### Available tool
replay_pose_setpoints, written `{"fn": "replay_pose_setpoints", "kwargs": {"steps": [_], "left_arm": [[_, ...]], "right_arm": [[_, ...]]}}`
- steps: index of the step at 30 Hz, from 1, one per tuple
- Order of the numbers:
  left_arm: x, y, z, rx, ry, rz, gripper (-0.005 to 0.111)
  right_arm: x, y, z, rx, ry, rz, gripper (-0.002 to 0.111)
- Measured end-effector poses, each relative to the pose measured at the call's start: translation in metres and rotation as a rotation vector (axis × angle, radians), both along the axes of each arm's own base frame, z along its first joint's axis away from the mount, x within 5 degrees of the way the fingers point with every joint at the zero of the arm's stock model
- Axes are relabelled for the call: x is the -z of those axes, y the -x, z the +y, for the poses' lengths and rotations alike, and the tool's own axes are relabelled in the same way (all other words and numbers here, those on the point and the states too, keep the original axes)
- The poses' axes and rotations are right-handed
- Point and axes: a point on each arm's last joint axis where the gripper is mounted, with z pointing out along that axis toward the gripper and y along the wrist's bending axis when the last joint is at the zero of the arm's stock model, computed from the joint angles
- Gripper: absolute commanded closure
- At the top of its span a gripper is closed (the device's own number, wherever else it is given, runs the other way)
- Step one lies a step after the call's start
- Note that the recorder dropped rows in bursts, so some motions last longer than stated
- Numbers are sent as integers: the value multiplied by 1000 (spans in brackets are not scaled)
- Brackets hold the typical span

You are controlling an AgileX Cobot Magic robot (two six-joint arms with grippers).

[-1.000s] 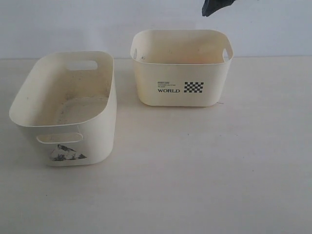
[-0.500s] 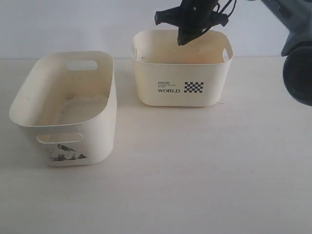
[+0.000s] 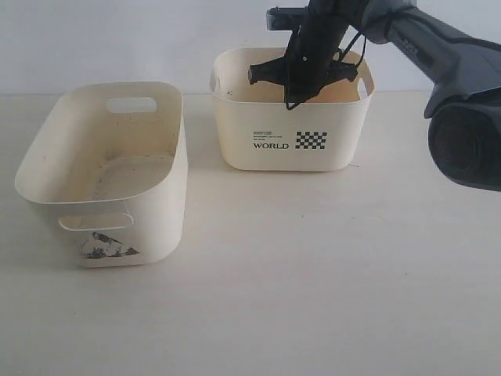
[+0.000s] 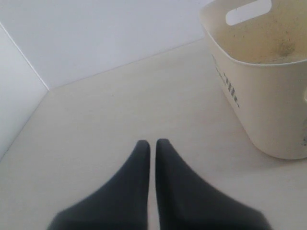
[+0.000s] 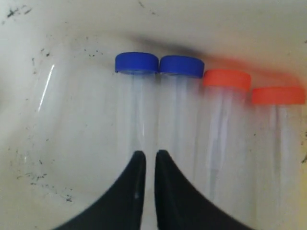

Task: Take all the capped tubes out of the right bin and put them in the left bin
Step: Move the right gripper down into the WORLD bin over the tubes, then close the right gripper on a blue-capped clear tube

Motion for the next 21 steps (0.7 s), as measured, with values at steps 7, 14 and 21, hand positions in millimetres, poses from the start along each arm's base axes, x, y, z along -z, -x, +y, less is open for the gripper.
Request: {"fn": "replay_pose_setpoints", "kwargs": {"steps": [7,14,21], "left_arm": [[0,0,0,0,0,0,102],[0,0,0,0,0,0,102],[0,0,0,0,0,0,102]], "right_arm": [[16,-9,4,29,-22,-50,46],[38,-11,8,31,-14,-18,48],[55,-12,8,36,-7,1,48]]}}
